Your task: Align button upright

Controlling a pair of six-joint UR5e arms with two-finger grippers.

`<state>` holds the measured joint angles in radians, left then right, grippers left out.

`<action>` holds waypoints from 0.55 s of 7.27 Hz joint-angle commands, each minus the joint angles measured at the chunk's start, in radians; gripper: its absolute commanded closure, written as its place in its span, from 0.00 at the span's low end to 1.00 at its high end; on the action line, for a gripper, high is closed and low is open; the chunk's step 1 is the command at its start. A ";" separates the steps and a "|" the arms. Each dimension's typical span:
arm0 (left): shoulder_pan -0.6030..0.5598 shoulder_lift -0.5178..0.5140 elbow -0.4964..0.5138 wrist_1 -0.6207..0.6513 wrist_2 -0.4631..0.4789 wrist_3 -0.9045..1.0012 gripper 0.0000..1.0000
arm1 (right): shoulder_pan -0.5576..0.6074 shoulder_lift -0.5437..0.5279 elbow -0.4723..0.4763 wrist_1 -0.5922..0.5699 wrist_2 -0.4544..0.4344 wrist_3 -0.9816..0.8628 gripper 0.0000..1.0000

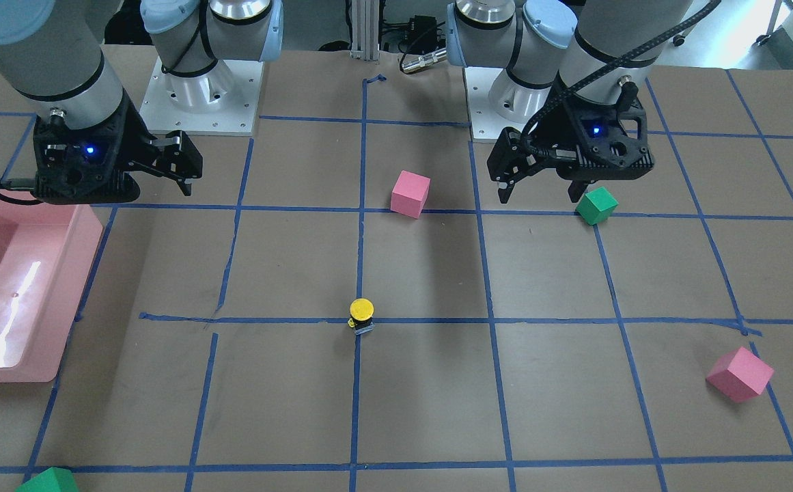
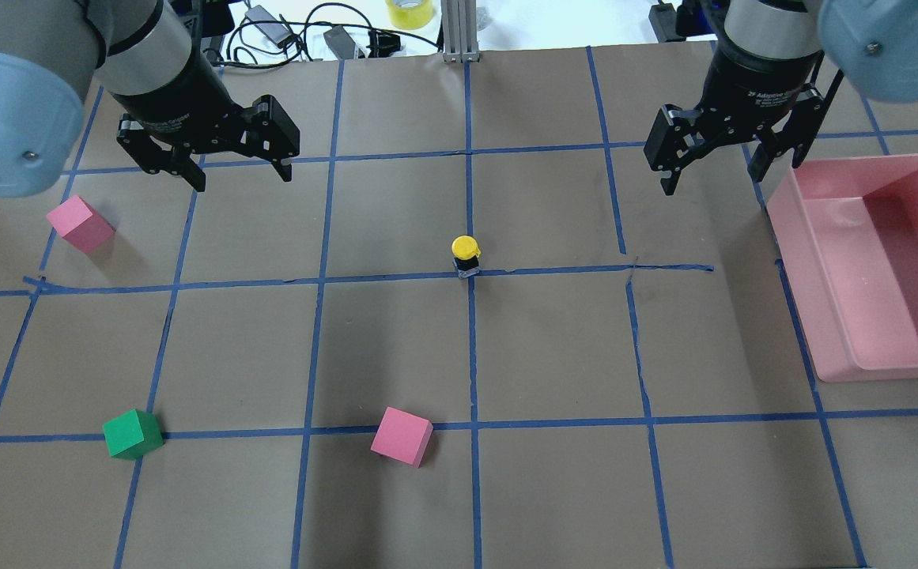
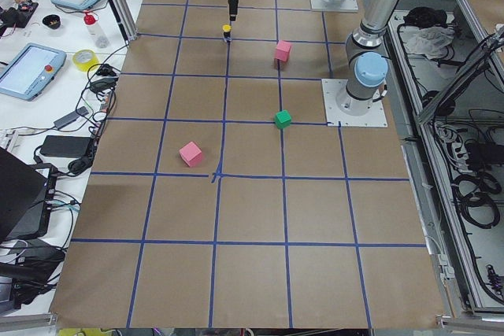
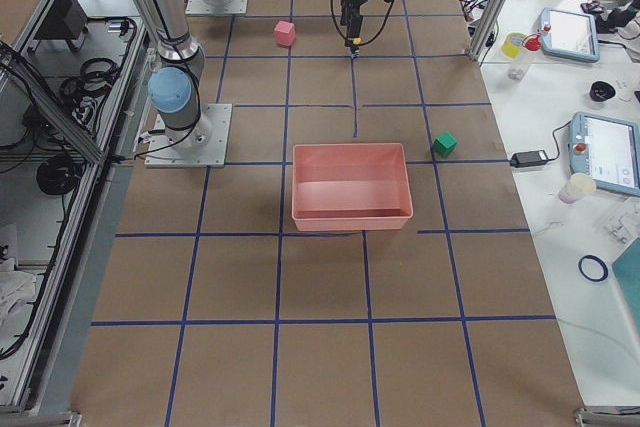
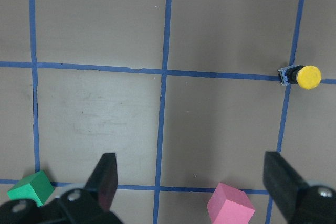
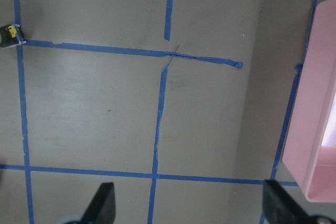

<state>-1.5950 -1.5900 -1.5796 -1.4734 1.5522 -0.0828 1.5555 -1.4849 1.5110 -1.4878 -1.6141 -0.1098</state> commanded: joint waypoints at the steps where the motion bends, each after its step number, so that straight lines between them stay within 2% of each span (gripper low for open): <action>1: 0.001 0.001 -0.008 -0.001 0.005 0.066 0.00 | 0.000 0.000 0.000 0.000 0.000 -0.001 0.00; 4: 0.004 0.001 -0.010 0.010 0.008 0.069 0.00 | 0.000 0.000 0.000 0.000 0.000 -0.001 0.00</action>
<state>-1.5929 -1.5892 -1.5903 -1.4647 1.5596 -0.0161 1.5555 -1.4849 1.5110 -1.4879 -1.6130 -0.1104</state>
